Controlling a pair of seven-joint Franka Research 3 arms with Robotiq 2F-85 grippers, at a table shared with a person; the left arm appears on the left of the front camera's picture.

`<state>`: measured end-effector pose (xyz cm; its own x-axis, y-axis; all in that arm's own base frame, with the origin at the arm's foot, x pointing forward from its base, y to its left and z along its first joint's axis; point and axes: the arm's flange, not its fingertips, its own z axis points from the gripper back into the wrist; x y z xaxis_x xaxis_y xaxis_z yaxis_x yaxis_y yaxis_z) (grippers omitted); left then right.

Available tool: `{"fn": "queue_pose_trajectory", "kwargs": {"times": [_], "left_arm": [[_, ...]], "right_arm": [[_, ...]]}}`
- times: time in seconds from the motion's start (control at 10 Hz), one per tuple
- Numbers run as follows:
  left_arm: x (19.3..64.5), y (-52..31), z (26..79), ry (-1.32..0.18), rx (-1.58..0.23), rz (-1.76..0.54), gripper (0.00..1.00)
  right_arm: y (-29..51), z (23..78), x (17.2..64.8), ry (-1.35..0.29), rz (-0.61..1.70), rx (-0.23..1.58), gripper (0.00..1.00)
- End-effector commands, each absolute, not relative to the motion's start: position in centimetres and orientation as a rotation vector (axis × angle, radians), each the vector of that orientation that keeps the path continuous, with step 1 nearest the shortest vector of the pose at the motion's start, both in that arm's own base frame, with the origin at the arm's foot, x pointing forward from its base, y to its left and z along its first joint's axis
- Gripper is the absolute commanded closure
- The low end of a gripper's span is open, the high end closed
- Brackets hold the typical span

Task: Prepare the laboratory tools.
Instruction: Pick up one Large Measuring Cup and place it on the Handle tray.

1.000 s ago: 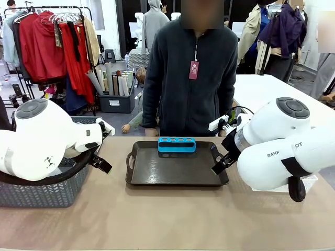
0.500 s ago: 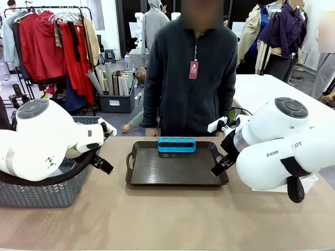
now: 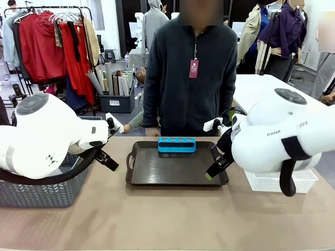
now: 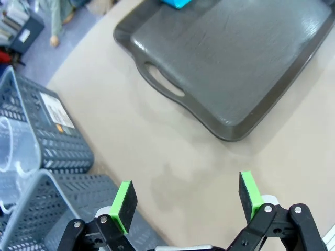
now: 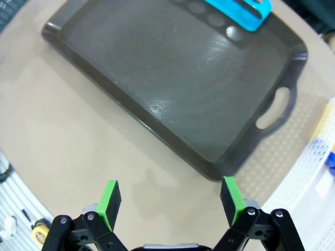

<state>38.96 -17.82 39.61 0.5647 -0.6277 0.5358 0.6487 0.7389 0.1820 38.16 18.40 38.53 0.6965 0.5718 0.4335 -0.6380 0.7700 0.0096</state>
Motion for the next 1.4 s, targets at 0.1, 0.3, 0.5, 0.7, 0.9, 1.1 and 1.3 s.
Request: {"fn": "queue_pose_trajectory", "kwargs": {"times": [0.1, 0.3, 0.5, 0.7, 0.9, 1.1, 1.3], "left_arm": [[34.8, -13.5, 40.4, -0.667, -0.081, -0.896, 0.00], [33.1, -11.9, 41.2, -0.692, -0.099, -0.973, 0.00], [32.5, -10.7, 41.8, -0.729, -0.030, -0.954, 0.00], [38.4, -15.4, 44.2, -0.690, -0.071, -0.950, 0.00], [38.4, -15.4, 44.2, -0.690, -0.071, -0.950, 0.00], [38.4, -15.4, 44.2, -0.690, -0.071, -0.950, 0.00], [38.4, -15.4, 44.2, -0.690, -0.071, -0.950, 0.00]], "right_arm": [[17.8, 41.6, 39.1, -0.419, 0.725, 0.211, 0.00], [18.0, 44.0, 39.6, -0.430, 0.737, 0.237, 0.00], [17.9, 45.6, 40.2, -0.498, 0.731, 0.245, 0.00], [18.5, 45.6, 39.7, -0.468, 0.711, 0.211, 0.00], [18.5, 45.6, 39.7, -0.468, 0.711, 0.211, 0.00], [18.5, 45.6, 39.7, -0.468, 0.711, 0.211, 0.00], [18.5, 45.6, 39.7, -0.468, 0.711, 0.211, 0.00]]}}
